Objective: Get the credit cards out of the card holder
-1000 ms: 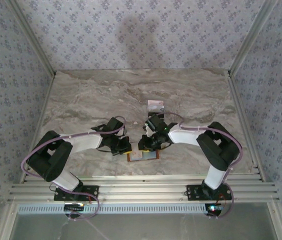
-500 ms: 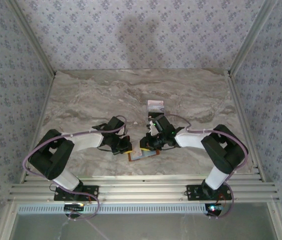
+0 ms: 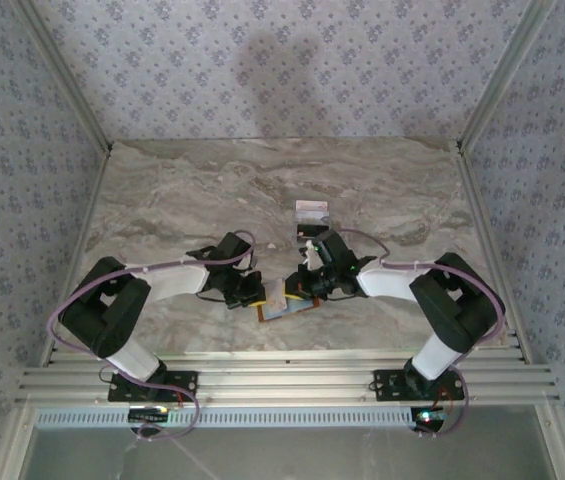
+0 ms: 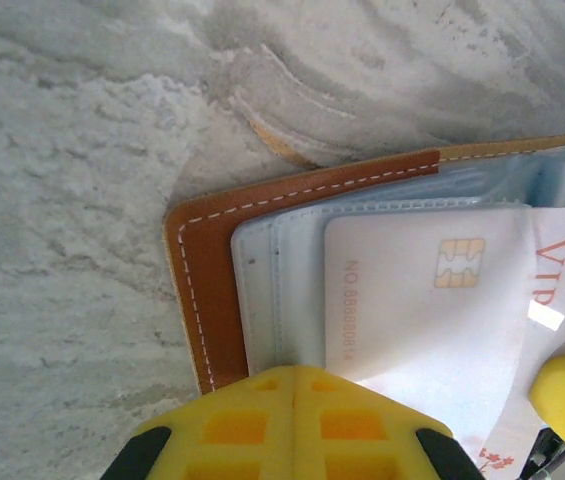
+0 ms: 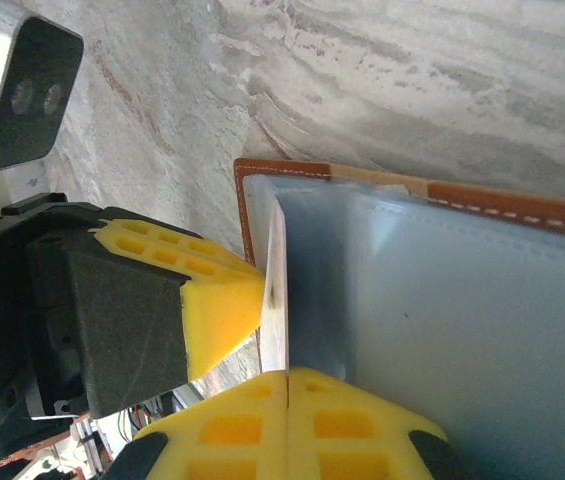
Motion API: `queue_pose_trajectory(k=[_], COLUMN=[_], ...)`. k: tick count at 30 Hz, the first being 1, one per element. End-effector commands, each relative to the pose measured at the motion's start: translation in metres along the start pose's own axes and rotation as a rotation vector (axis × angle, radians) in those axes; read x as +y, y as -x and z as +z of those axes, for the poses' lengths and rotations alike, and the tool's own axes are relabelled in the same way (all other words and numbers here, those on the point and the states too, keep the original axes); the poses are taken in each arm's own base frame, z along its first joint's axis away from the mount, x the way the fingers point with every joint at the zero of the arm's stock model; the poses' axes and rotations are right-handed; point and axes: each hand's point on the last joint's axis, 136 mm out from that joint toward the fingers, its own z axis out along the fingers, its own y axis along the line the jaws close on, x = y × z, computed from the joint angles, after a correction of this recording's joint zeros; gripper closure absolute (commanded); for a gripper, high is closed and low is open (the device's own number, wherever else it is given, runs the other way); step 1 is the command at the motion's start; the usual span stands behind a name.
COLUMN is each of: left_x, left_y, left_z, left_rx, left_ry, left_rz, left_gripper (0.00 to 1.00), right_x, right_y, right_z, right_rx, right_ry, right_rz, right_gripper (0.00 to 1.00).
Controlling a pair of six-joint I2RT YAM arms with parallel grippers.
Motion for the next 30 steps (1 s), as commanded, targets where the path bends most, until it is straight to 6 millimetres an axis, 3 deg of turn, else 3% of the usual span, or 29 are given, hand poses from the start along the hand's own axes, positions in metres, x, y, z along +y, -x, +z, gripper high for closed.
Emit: queue_pose_trajectory(k=[1, 6, 15, 30], left_x=[0.033, 0.033, 0.031, 0.031], left_y=[-0.012, -0.012, -0.012, -0.012], left_z=[0.008, 0.007, 0.008, 0.006], left_rx=[0.04, 0.04, 0.043, 0.041], left_ry=[0.136, 0.139, 0.138, 0.138], left_rz=[-0.029, -0.029, -0.024, -0.023], left_gripper=[1.0, 1.0, 1.0, 1.0], right_x=[0.002, -0.007, 0.01, -0.004], right_y=[0.004, 0.005, 0.0, -0.006], right_z=[-0.008, -0.014, -0.008, -0.005], right_rx=[-0.028, -0.044, 0.016, 0.038], right_ry=[0.005, -0.024, 0.054, -0.052], right_rz=[-0.002, 0.016, -0.008, -0.019], right_gripper=[1.0, 1.0, 0.87, 0.93])
